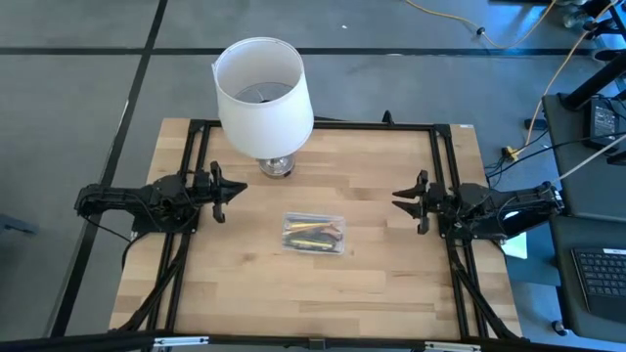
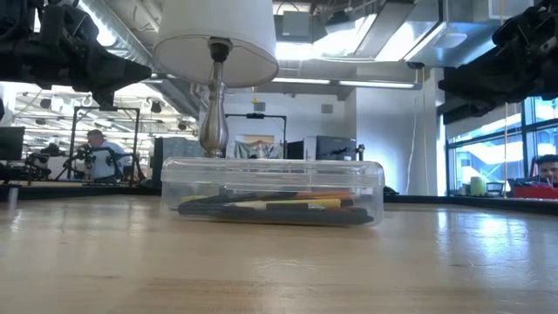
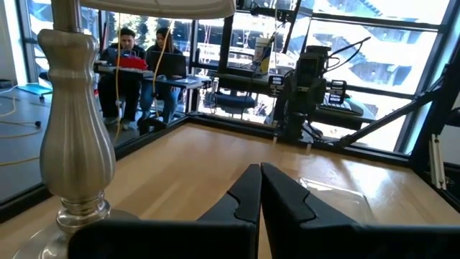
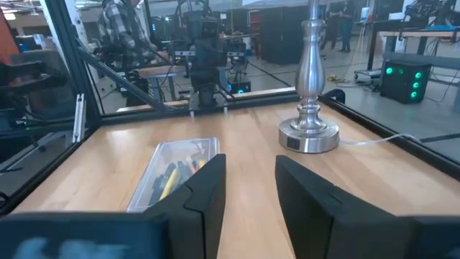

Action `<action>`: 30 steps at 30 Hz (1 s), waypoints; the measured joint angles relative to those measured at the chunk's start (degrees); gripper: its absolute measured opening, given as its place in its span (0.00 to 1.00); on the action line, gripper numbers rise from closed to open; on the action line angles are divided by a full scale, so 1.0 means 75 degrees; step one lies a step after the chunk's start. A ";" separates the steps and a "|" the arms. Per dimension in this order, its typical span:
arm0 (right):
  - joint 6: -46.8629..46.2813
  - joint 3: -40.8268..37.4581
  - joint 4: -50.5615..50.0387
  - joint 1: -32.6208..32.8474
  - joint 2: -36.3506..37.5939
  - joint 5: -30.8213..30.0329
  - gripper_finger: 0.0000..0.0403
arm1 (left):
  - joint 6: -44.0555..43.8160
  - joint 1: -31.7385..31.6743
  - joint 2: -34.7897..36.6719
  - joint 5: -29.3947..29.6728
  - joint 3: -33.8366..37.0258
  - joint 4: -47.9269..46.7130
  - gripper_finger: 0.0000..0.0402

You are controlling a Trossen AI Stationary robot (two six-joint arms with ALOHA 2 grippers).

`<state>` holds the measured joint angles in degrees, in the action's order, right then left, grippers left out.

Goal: Pick & place school supplies into a supply box
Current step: Return to Home Position

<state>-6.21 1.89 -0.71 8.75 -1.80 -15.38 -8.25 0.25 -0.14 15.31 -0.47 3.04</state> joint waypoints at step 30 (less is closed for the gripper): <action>-0.1316 0.0003 0.0003 0.0000 0.0000 0.0002 0.31 | 0.0000 0.0000 0.0000 0.0001 0.0000 0.0001 0.01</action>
<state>-16.09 1.91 -0.69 8.75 -1.80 -15.36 -8.25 0.25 -0.14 15.31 -0.47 3.05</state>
